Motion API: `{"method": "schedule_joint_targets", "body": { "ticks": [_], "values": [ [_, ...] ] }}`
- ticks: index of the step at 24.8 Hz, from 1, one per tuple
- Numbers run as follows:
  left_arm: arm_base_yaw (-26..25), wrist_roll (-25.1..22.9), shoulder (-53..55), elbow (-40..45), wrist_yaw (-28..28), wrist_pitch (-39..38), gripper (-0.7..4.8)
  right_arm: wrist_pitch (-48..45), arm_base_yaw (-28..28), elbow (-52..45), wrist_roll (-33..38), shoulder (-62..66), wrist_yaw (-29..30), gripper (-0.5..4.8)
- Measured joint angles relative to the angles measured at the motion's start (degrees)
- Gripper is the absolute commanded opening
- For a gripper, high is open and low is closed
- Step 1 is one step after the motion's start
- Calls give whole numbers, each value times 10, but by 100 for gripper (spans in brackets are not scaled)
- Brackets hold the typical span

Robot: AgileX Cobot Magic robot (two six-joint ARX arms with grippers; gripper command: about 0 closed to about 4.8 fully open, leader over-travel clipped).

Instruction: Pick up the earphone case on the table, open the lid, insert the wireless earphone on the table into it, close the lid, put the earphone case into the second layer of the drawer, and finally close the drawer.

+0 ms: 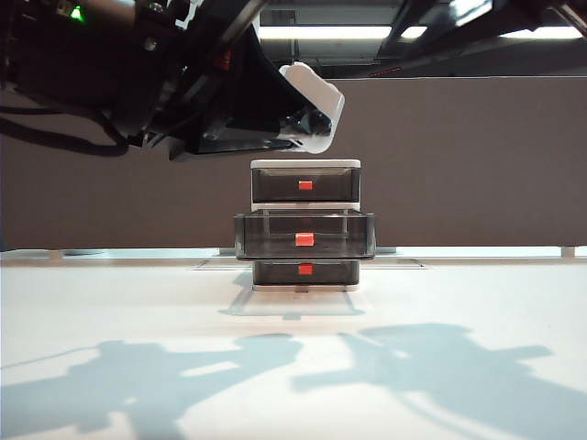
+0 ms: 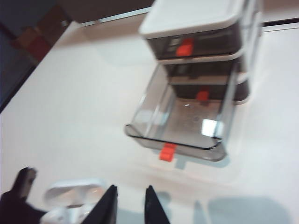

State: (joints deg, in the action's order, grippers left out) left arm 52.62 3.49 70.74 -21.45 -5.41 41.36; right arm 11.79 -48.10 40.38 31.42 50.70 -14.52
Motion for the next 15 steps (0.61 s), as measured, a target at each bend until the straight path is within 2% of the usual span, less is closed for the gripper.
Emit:
{"method": "schedule_joint_targets", "body": {
  "ticks": [1,7,8,12,15],
  "values": [
    [0,0,0,0,0,0,48,2,7,0,-5,0,1,-6],
    [0,-17,0,0,0,0,48,6,60,0,-57,0,72,-5],
    [0,-23,0,0,0,0,48,7,72,0,-68,0,95,-5],
    [0,-29,0,0,0,0,48,5,164,0,-117,21,261,-5],
    [3,-55,0,0,0,0,48,-5,187,0,-122,39,324,-5]
  ]
}}
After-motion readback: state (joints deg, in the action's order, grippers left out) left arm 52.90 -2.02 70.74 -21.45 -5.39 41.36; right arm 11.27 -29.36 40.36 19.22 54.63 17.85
